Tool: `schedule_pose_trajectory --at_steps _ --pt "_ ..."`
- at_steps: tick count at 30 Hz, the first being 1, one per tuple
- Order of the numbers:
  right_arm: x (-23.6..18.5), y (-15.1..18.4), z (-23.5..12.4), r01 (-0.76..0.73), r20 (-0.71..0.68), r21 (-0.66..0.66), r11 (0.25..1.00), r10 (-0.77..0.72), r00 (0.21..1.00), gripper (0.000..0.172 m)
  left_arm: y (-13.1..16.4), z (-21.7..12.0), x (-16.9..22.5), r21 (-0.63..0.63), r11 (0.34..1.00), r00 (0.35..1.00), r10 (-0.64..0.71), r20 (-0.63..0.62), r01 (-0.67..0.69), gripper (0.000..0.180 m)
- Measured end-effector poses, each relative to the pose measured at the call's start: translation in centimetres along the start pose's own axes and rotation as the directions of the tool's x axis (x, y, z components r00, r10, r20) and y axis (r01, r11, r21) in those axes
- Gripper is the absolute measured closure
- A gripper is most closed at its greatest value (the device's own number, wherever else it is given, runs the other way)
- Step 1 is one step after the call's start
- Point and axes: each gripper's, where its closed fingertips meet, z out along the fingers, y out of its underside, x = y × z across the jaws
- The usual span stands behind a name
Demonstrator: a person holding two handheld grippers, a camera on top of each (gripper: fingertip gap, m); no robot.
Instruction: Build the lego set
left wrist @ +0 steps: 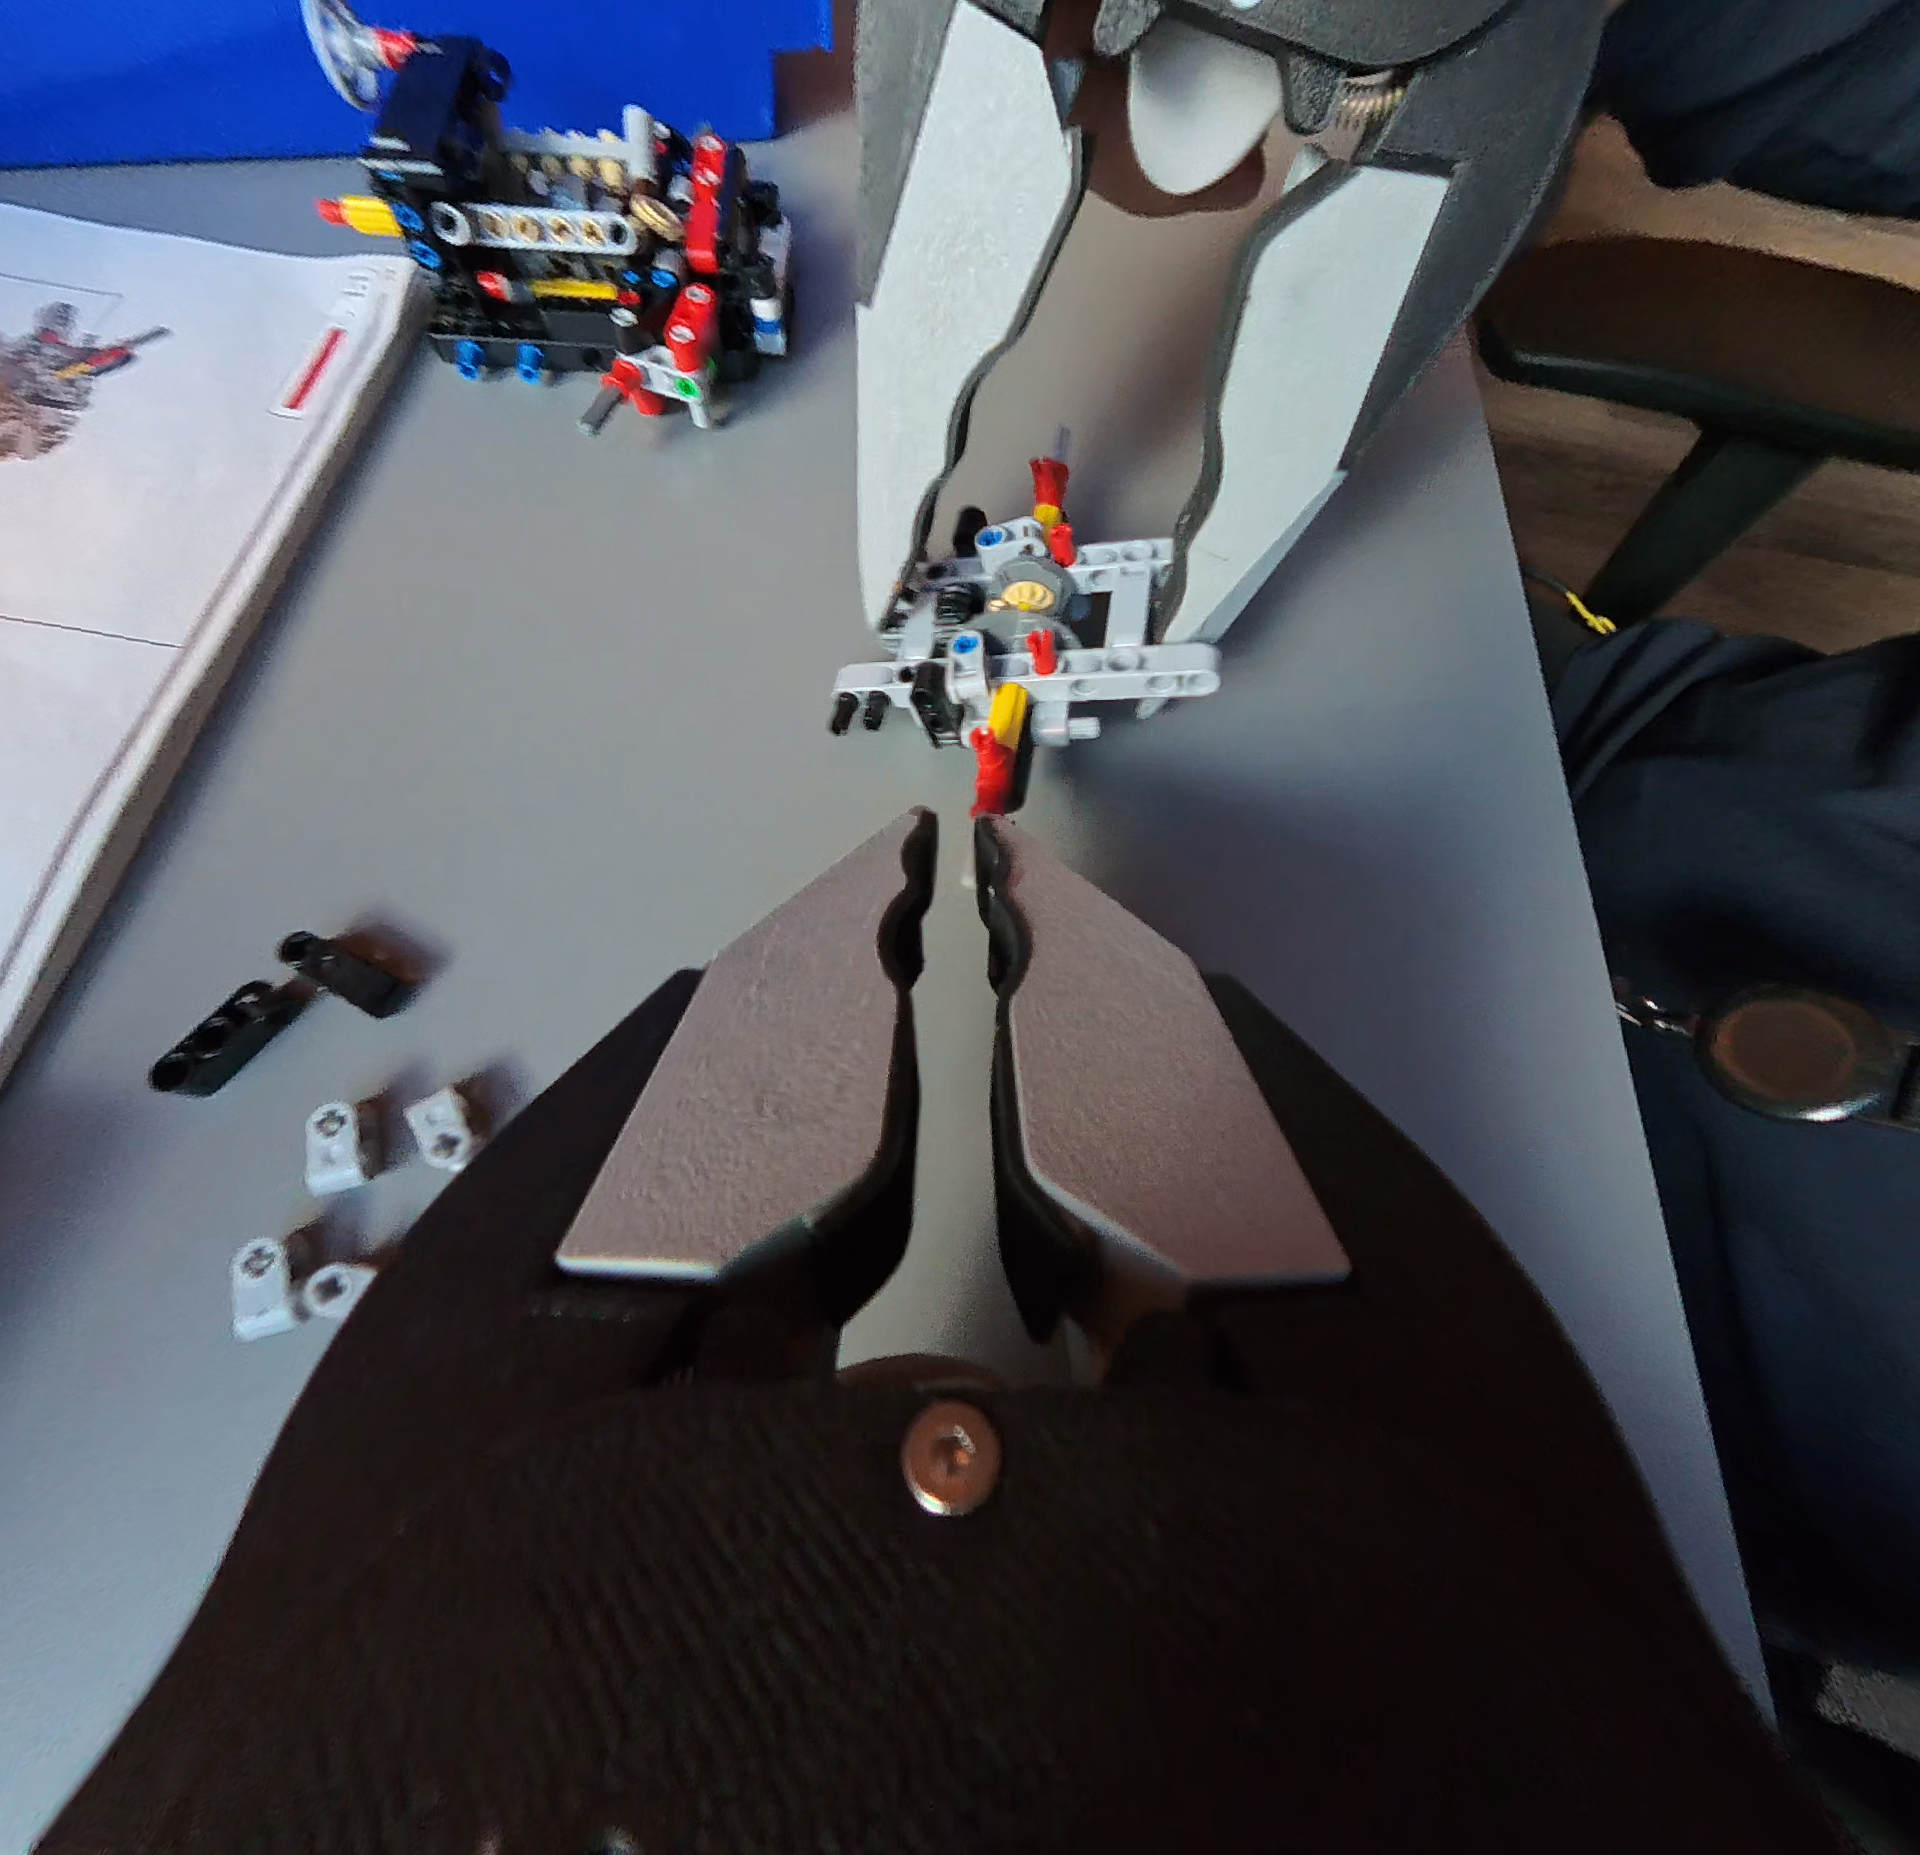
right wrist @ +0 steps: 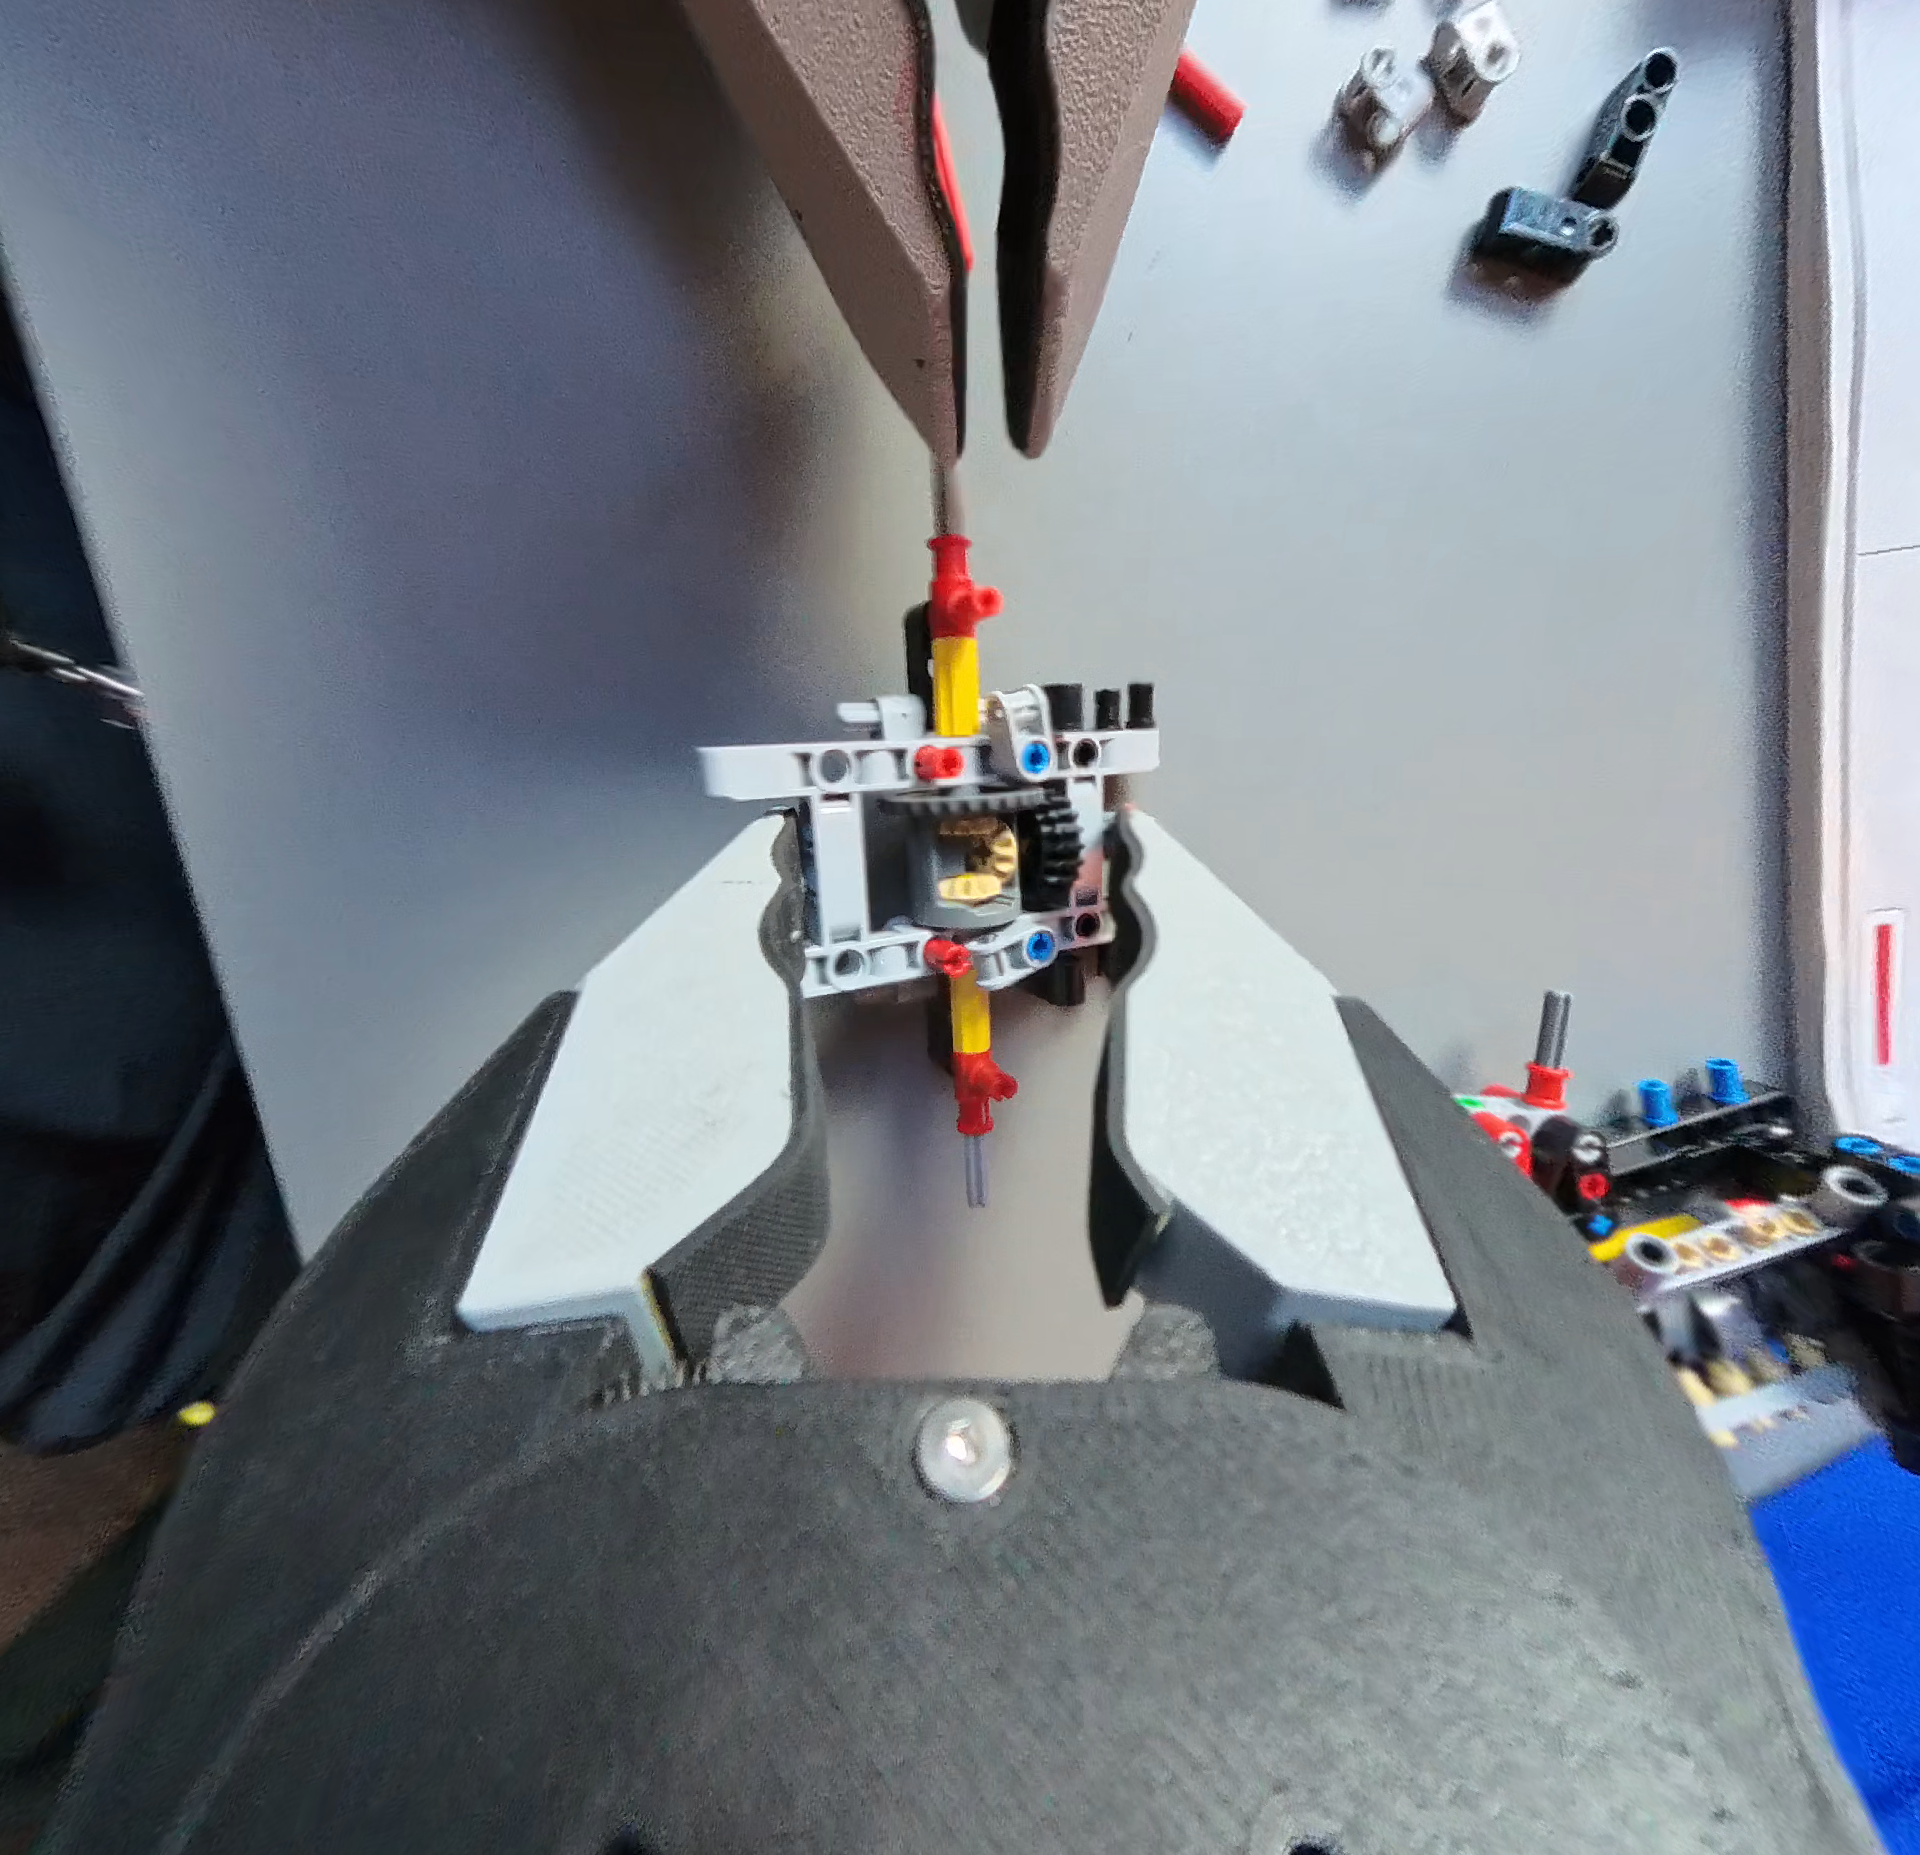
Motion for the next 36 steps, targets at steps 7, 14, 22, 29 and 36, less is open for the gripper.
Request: schedule_pose_trajectory --at_steps 7,14,22,29,36 --pt "1.9 -1.2 -4.7 -0.534 0.528 0.245 0.809 0.351 0.773 0.124 -1.6 -2.6 -3.2 0.149 0.982 0.985 -0.136 0.103 0.120 0.170" --pt "3.6 -3.2 -10.3 -0.790 0.841 0.341 0.510 0.210 0.499 0.125 -1.6 -2.7 -3.4 0.156 0.977 0.982 -0.159 0.098 0.143 0.170" --pt "2.4 -4.5 -10.7 -0.795 0.875 0.333 0.507 0.148 0.461 0.125 -1.4 -1.7 -2.4 0.116 0.988 0.991 -0.113 0.074 0.104 0.169" --pt "2.5 -4.6 -10.8 -0.801 0.879 0.335 0.496 0.142 0.456 0.125 -1.4 -1.8 -2.5 0.121 0.987 0.990 -0.116 0.075 0.107 0.169" --pt "2.3 -4.9 -10.9 -0.794 0.876 0.347 0.500 0.130 0.464 0.125 -1.4 -1.7 -2.5 0.117 0.987 0.990 -0.116 0.077 0.107 0.169"
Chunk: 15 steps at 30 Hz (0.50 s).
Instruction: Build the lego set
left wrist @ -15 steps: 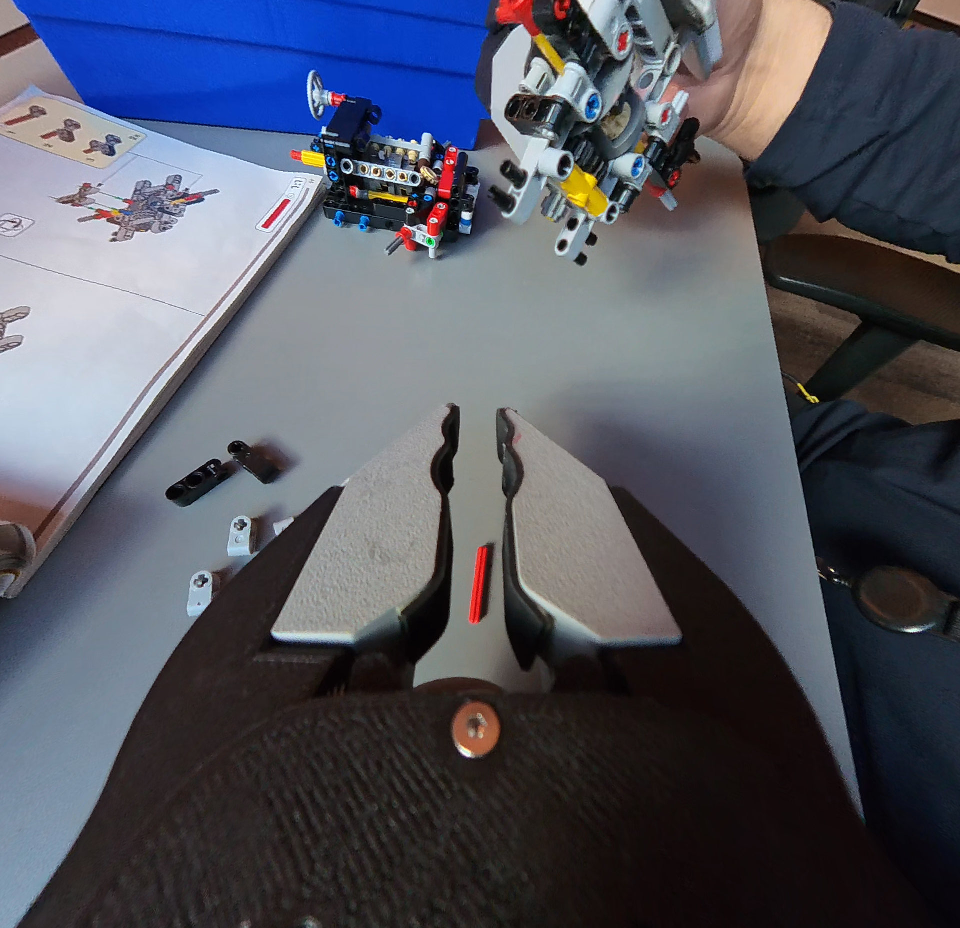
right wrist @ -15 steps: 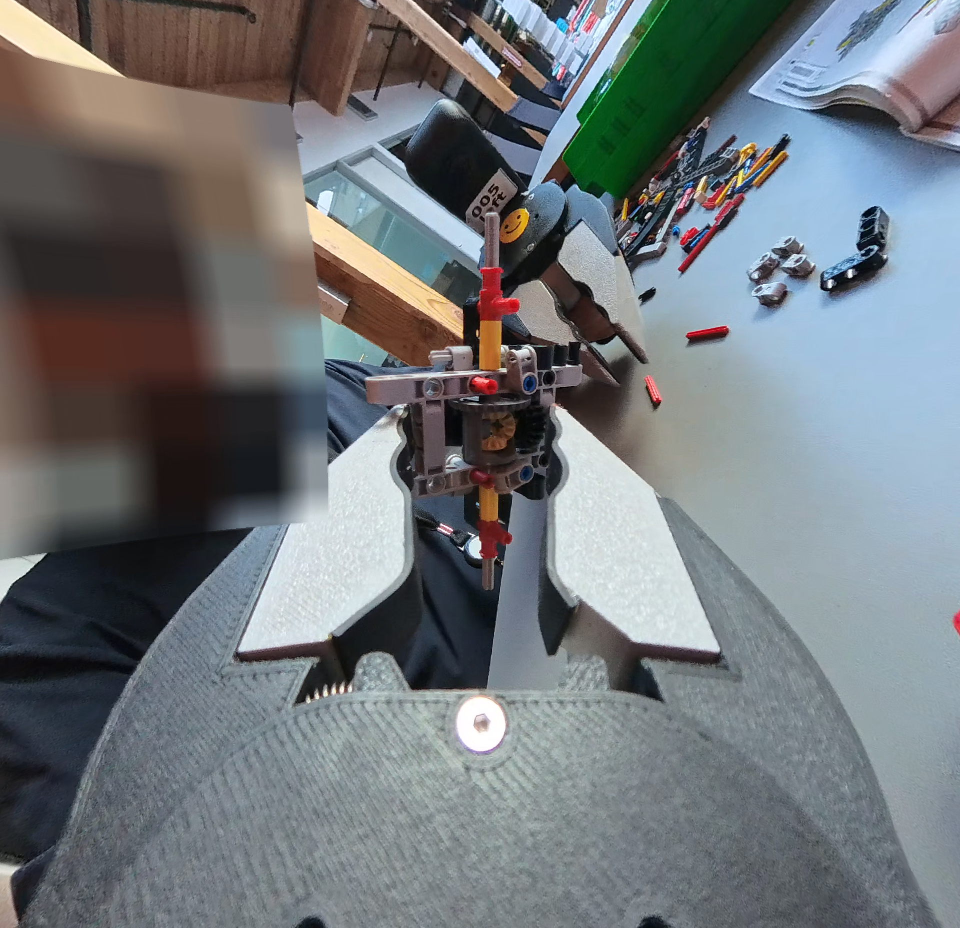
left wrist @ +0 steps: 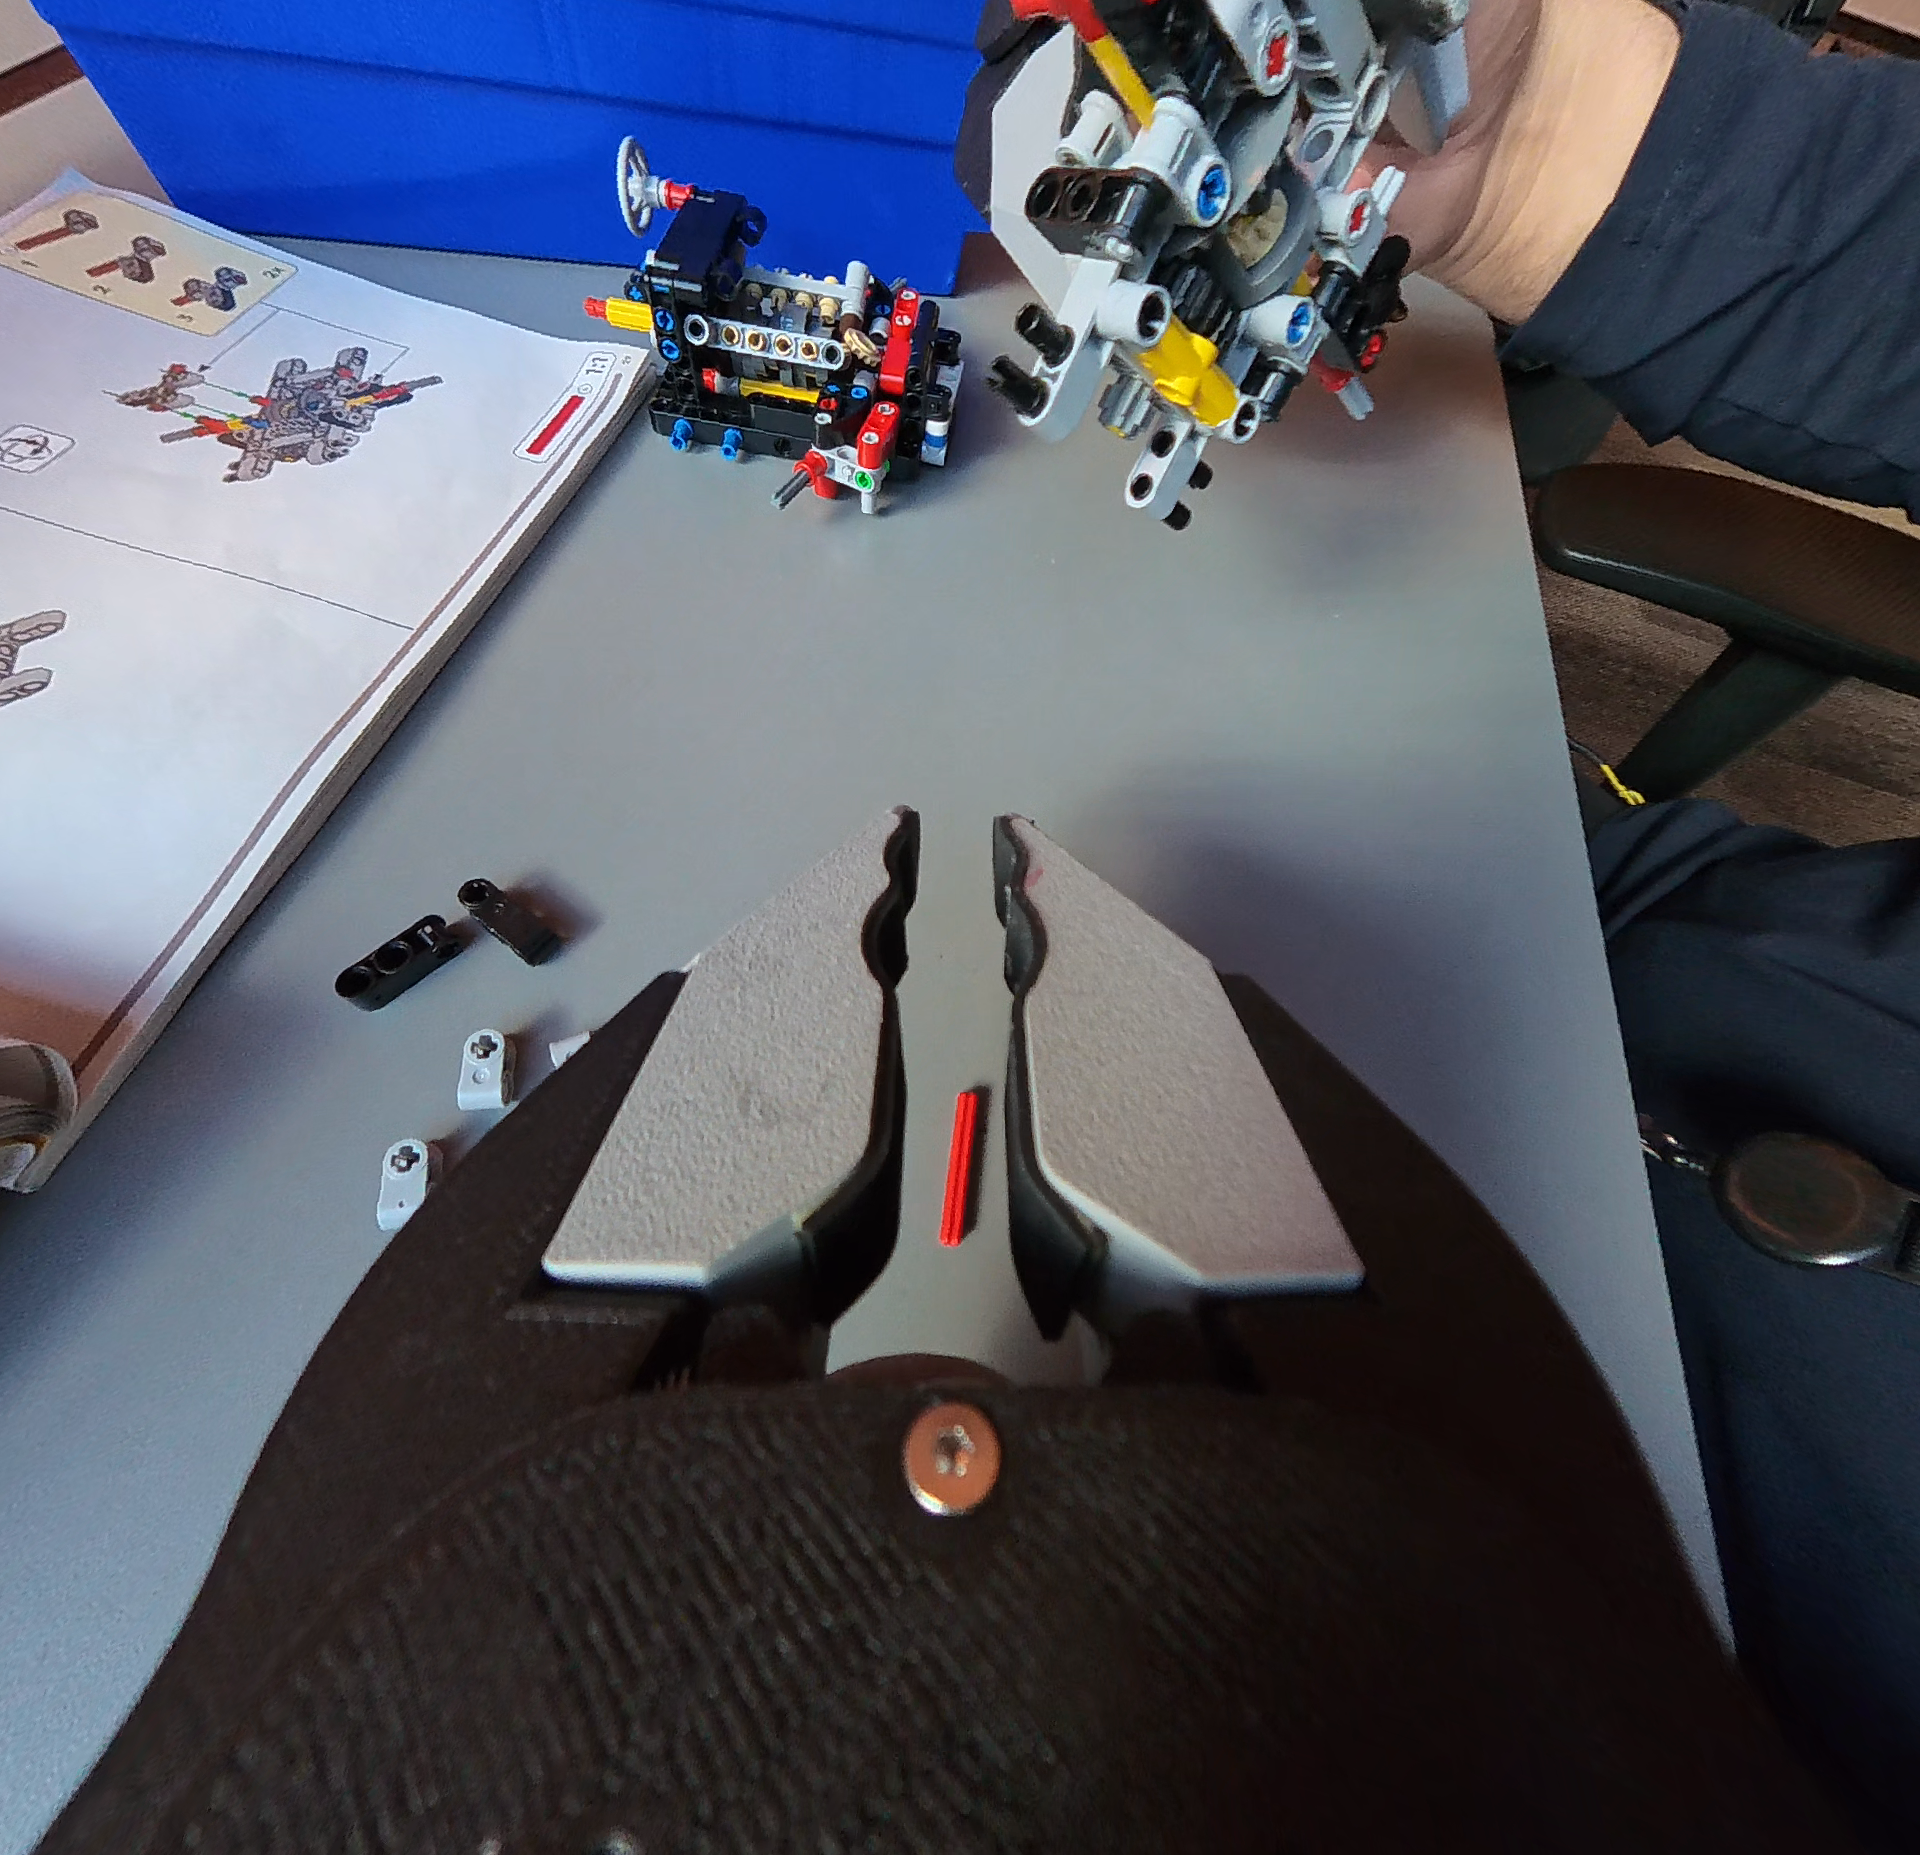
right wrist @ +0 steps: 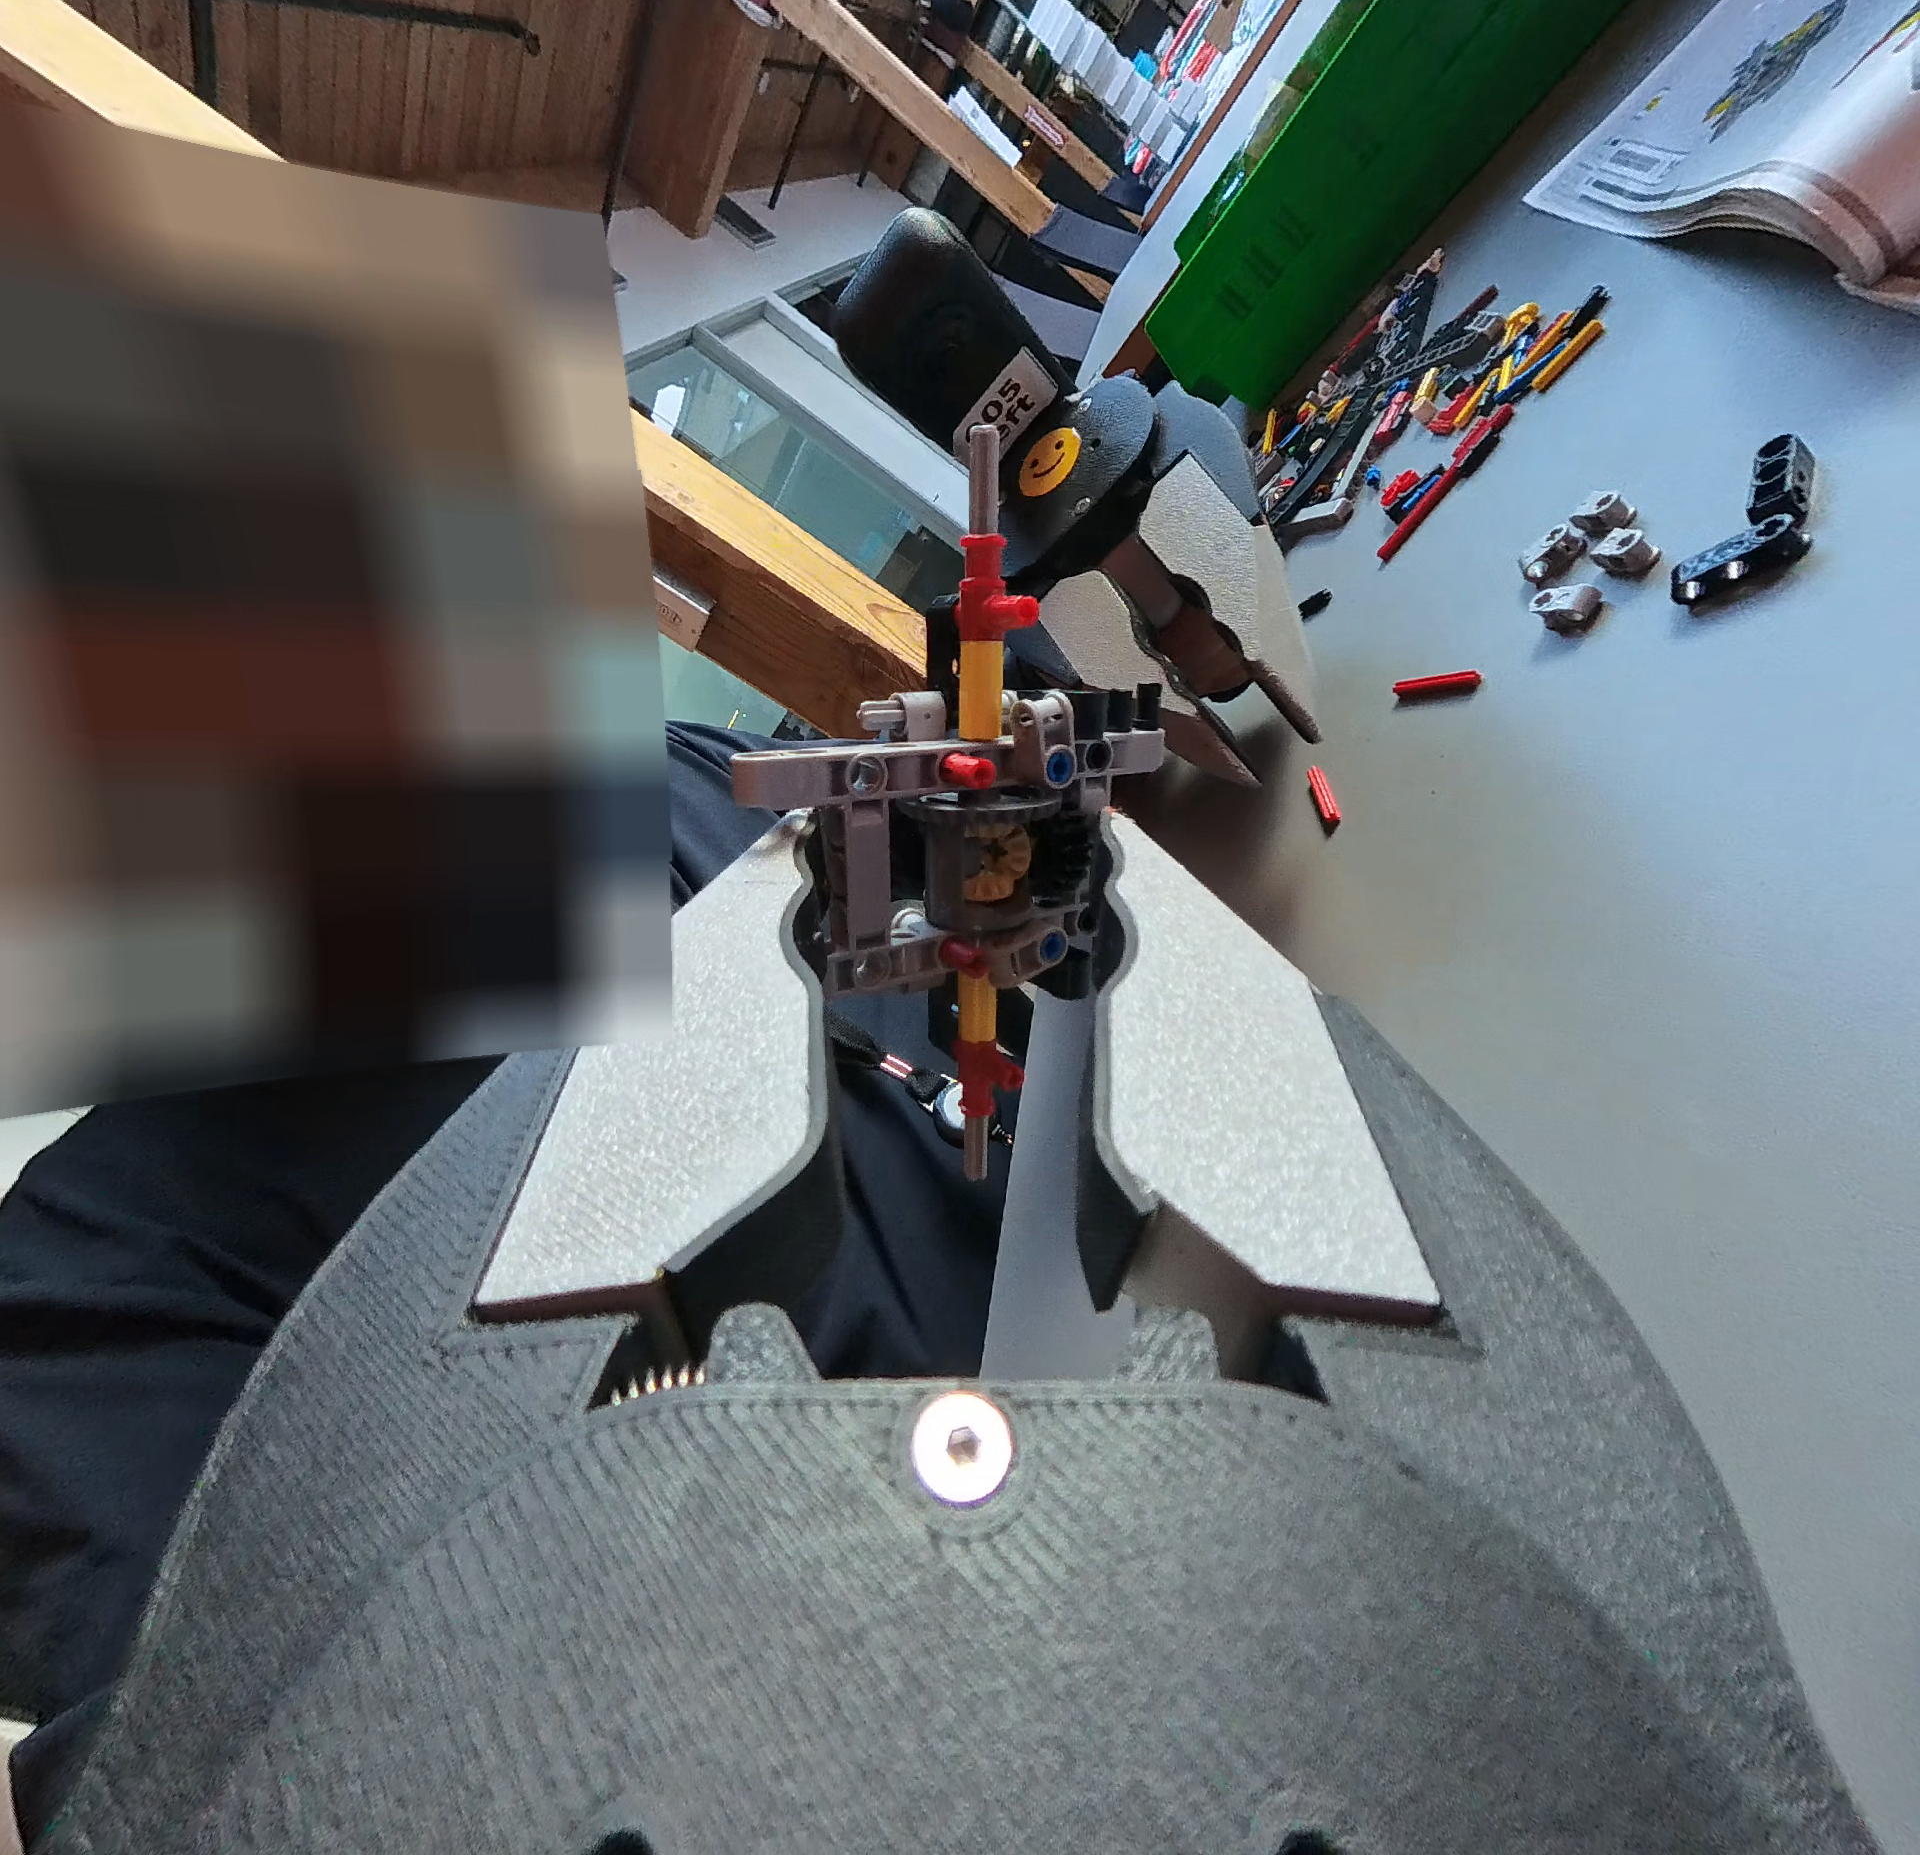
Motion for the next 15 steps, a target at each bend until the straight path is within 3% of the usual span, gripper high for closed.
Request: schedule_pose_trajectory --at_steps 15 --pt "-0.51 -0.27 -0.23 0.035 -0.015 0.068 0.997 -0.034 0.999 0.126 0.29 0.00 -0.69 -0.008 1.000 1.000 -0.007 0.023 0.007 0.169"
